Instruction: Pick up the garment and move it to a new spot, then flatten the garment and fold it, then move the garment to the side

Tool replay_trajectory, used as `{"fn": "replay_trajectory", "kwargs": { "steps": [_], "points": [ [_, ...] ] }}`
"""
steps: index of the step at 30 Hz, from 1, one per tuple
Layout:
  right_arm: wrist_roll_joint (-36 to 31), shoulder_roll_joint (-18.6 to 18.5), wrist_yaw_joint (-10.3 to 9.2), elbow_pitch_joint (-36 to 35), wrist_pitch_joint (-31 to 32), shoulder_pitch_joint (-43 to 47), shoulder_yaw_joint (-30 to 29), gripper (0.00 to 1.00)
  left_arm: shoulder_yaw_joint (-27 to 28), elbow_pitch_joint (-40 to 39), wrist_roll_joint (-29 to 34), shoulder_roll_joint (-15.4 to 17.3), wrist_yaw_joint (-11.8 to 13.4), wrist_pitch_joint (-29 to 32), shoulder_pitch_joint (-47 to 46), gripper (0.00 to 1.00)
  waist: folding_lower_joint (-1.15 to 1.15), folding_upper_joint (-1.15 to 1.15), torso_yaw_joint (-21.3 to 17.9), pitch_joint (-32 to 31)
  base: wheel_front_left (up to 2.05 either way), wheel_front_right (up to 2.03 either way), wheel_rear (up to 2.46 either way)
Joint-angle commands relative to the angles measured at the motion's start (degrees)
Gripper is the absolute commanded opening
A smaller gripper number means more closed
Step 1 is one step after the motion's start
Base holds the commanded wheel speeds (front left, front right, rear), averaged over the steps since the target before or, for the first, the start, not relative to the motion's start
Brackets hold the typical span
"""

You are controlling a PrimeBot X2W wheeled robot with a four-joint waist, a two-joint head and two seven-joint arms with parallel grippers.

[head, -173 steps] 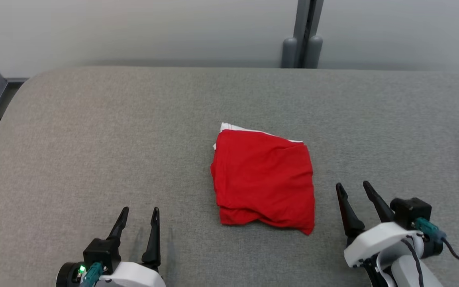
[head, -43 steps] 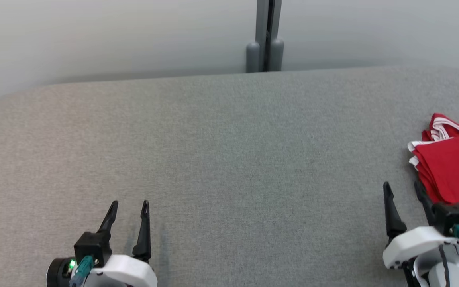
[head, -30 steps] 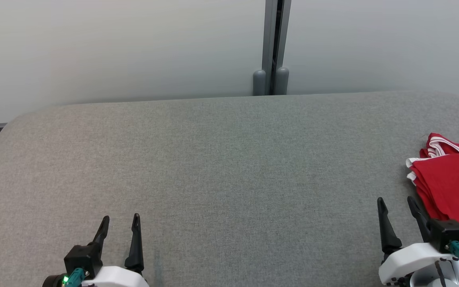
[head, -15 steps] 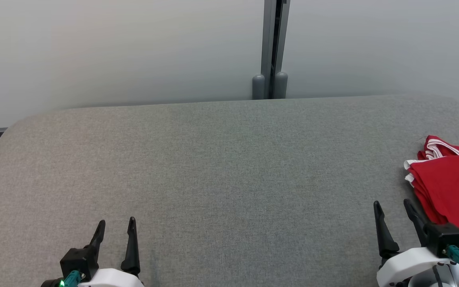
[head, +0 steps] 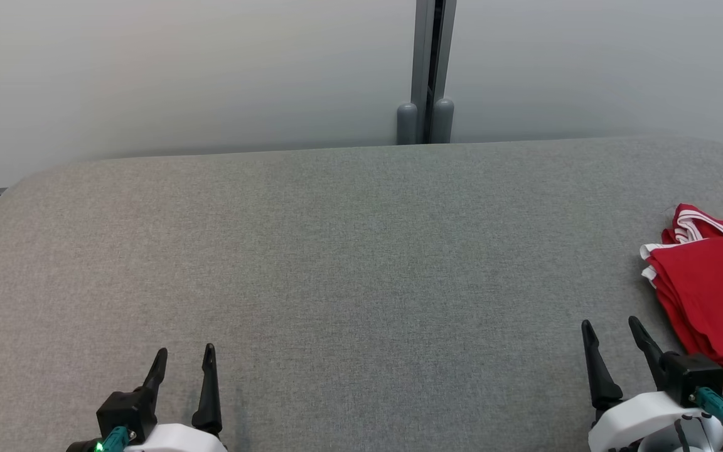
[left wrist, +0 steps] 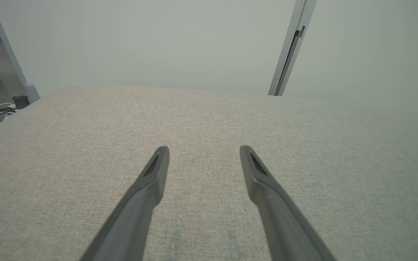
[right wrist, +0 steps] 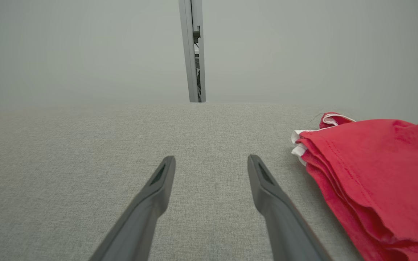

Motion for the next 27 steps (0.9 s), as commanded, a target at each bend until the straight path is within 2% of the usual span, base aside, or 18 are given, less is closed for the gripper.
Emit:
{"fn": "replay_trajectory", "kwargs": {
  "steps": [1,22,23,27],
  "points": [
    [-0.4,-0.4,-0.02,0.1,0.0,-0.2,0.2,1.0,0.0,0.0,0.3,0.2,0.1,0.0,0.0,1.0,0.0,0.0,0.0,0.1,0.0,0.0,0.0],
    [0.6,-0.4,-0.02,1.9,0.0,-1.2,1.1,1.0,-0.5,0.1,0.0,0.2,0.5,0.0,-0.3,1.0,0.0,0.0,-0.1,1.0,0.0,0.0,0.0],
    [0.8,-0.4,-0.01,2.0,0.0,-1.4,1.6,1.0,0.1,0.1,0.1,0.2,0.6,0.0,-0.2,1.0,0.0,0.0,-2.4,1.0,0.0,0.0,0.0],
    [0.8,-0.4,-0.02,1.9,0.0,-1.2,1.2,1.0,0.0,0.2,0.3,0.2,0.1,0.0,-0.4,1.0,0.0,0.0,-3.0,1.0,0.0,0.0,0.0]
  ]
}}
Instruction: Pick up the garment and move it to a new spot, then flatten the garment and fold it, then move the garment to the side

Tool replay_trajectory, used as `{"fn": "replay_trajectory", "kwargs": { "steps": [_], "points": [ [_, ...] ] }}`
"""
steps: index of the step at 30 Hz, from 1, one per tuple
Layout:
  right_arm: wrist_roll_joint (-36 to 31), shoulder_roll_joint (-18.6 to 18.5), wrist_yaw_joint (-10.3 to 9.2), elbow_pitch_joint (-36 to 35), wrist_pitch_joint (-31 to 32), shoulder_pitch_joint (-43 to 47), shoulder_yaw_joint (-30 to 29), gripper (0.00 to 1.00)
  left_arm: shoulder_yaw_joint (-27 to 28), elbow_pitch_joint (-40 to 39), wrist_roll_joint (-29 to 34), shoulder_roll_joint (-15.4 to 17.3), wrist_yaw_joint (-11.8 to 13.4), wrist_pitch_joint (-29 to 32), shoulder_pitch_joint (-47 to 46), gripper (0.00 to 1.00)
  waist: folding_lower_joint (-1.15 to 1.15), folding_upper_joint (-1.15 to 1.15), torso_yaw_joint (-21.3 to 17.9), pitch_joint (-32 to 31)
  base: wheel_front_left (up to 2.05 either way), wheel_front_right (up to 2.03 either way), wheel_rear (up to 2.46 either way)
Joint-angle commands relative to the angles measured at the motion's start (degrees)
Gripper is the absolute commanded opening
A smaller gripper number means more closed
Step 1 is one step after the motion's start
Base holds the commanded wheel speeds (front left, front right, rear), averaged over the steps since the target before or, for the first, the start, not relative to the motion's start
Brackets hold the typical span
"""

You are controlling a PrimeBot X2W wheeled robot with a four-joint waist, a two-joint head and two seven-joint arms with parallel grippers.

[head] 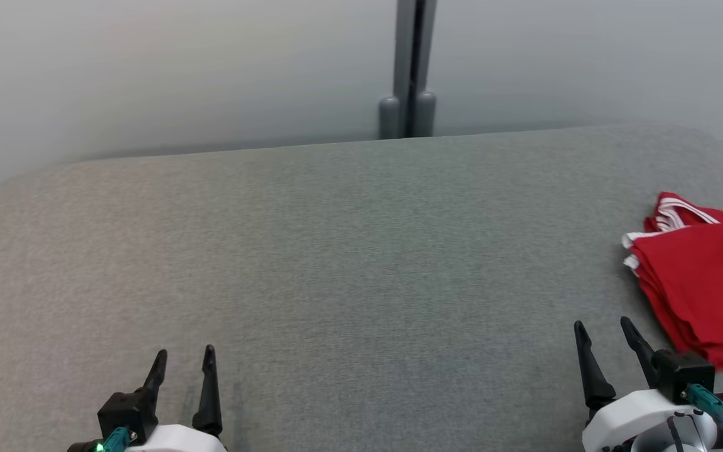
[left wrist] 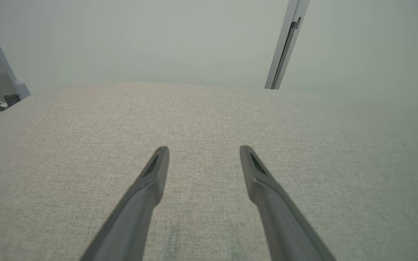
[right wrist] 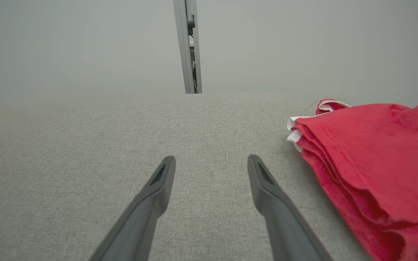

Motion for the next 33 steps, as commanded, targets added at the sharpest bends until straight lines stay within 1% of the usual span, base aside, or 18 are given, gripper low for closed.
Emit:
{"fn": "replay_trajectory", "kwargs": {
  "steps": [1,5,9,10,14,33],
  "points": [
    [0.0,-0.5,-0.02,-0.1,0.0,-0.1,-0.2,1.0,0.2,0.0,0.2,0.1,-0.1,0.0,-0.4,1.0,0.0,0.0,-1.1,0.1,0.0,0.0,0.0],
    [-0.5,-0.4,-0.01,-0.5,0.0,-0.1,-0.3,1.0,0.4,0.1,0.2,0.1,-0.2,0.0,-0.2,1.0,0.0,0.0,-1.2,0.0,0.0,0.0,0.0],
    [-0.6,-0.5,-0.02,-0.6,0.0,0.1,-0.4,1.0,0.3,0.1,-0.9,0.1,-1.0,0.0,-0.1,1.0,0.0,0.0,-1.2,0.0,0.0,0.0,0.0],
    [-0.4,-0.1,0.0,-0.2,0.0,0.2,-0.1,0.0,0.2,0.3,-0.9,-0.1,-0.9,0.0,0.0,0.0,0.0,0.0,-1.2,0.0,0.0,0.0,0.0],
    [0.1,0.6,0.0,1.6,0.3,1.4,-0.2,0.0,0.2,2.1,-1.4,-0.5,-1.0,0.3,0.6,0.0,0.0,0.0,-1.2,0.0,0.0,0.0,0.0],
    [21.5,0.4,0.0,-2.6,5.5,1.4,-1.8,0.0,3.0,-0.8,-20.4,-0.4,-3.4,5.5,-0.9,0.0,0.0,0.0,-0.7,-0.3,0.0,0.0,0.0]
  ]
}}
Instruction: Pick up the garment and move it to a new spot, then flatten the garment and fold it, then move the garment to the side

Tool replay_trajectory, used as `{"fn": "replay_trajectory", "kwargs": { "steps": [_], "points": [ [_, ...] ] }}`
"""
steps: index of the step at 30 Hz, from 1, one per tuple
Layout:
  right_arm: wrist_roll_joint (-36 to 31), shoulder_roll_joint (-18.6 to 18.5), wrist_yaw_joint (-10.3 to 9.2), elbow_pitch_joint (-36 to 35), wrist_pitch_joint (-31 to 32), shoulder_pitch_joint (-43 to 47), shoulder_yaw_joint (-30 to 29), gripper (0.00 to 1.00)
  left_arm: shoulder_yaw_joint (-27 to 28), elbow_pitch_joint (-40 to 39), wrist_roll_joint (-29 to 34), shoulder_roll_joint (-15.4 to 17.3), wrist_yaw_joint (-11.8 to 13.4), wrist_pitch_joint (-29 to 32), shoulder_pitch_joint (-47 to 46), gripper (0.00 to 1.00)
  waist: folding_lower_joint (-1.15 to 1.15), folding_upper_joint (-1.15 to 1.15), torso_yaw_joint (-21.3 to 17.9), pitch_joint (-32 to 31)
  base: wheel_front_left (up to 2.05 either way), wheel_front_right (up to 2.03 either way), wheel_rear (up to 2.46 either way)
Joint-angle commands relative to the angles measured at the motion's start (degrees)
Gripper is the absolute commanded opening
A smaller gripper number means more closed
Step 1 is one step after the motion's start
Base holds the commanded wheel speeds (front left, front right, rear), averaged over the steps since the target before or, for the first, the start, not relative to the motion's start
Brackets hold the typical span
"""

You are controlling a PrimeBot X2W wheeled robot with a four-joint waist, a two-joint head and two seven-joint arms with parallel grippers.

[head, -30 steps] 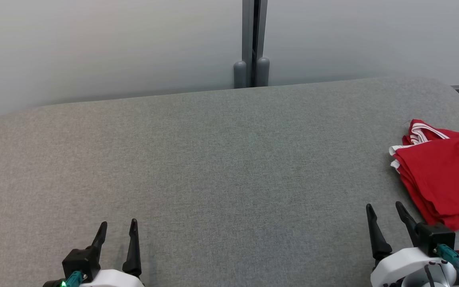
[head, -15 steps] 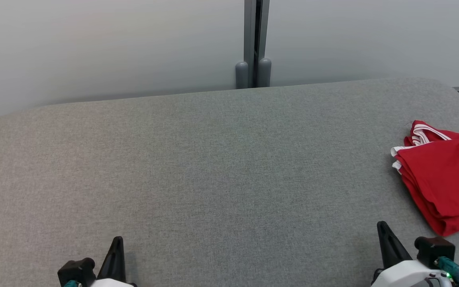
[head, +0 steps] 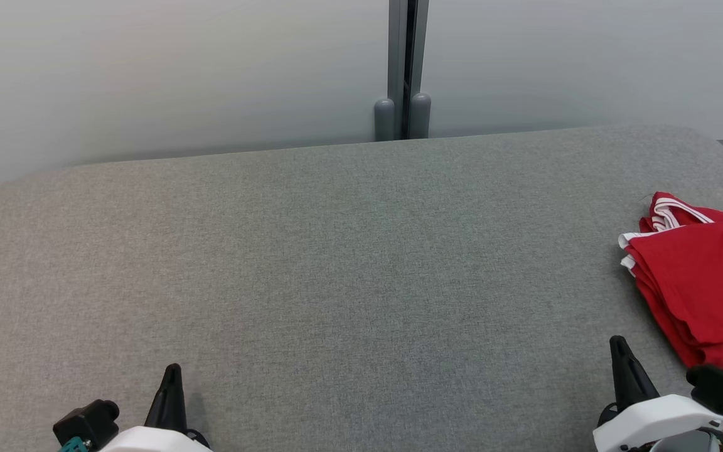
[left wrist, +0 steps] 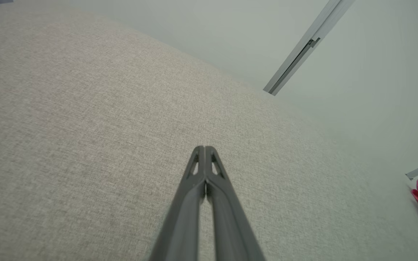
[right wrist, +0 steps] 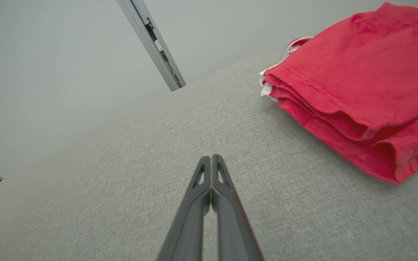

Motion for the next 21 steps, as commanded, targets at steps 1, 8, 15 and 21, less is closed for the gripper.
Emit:
{"fn": "replay_trajectory", "kwargs": {
  "steps": [1,8,15,21],
  "points": [
    [2.4,-0.5,0.01,-1.3,0.6,-1.0,-0.3,0.0,0.6,-1.2,-2.1,0.3,-0.4,0.5,-1.9,0.0,0.0,0.0,0.0,0.0,0.0,0.0,0.0],
    [9.0,-0.6,0.01,-2.6,2.2,-1.0,-0.8,0.0,1.4,-2.2,-8.0,0.3,-1.2,2.1,-2.4,0.0,0.0,0.0,0.2,-0.1,0.0,0.0,0.0],
    [15.2,-0.7,0.01,-3.8,3.7,-1.0,-1.3,0.0,2.3,-3.0,-13.5,0.4,-1.9,3.7,-2.8,0.0,0.0,0.0,0.4,-0.2,0.0,0.0,0.0],
    [19.3,-0.7,0.01,-4.6,4.8,-1.0,-1.6,0.0,2.8,-3.6,-17.2,0.4,-2.4,4.7,-3.1,0.0,0.0,0.0,0.5,-0.3,0.0,0.0,0.0]
  ]
}}
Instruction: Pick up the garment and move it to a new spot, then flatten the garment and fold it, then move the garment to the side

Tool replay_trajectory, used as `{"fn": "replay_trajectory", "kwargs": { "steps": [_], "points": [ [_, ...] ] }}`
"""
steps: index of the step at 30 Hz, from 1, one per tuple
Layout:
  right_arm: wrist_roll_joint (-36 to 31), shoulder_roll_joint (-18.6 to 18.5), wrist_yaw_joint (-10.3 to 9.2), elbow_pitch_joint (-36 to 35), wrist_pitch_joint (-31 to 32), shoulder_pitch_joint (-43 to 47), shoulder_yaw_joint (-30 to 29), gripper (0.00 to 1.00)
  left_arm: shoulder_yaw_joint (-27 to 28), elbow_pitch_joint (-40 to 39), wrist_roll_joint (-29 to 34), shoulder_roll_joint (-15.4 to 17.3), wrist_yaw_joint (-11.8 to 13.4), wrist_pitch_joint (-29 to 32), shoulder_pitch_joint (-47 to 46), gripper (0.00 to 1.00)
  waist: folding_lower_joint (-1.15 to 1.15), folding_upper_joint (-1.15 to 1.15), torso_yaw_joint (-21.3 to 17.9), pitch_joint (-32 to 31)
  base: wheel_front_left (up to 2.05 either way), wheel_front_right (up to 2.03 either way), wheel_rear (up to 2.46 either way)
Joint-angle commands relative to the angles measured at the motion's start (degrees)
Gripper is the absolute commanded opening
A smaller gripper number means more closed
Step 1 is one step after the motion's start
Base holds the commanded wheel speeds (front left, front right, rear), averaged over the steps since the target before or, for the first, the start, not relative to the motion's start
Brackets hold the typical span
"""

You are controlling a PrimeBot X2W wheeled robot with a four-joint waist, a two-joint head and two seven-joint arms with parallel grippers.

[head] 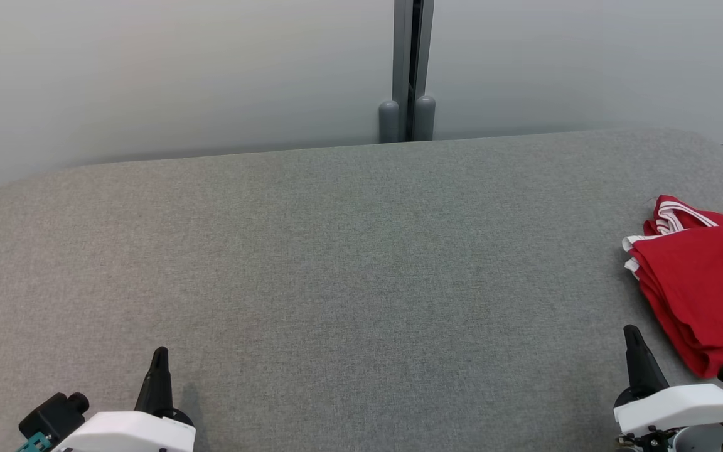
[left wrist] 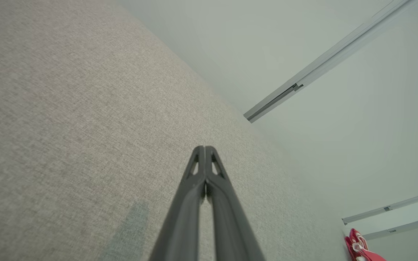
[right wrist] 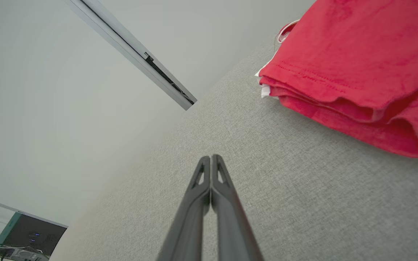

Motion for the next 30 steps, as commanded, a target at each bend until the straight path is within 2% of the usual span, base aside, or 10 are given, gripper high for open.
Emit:
{"fn": "replay_trajectory", "kwargs": {
  "steps": [1,30],
  "points": [
    [2.2,-0.5,0.01,-1.1,0.5,-1.0,-0.2,0.0,0.5,-1.0,-1.8,0.3,-0.5,0.3,-2.0,0.0,0.0,0.0,0.0,0.0,0.0,0.0,0.0],
    [22.9,-0.8,0.01,-5.0,5.6,-1.1,-1.9,0.0,3.3,-3.8,-20.2,0.5,-2.9,5.5,-3.3,0.0,0.0,0.0,0.8,-0.4,0.0,0.0,0.0]
  ]
}}
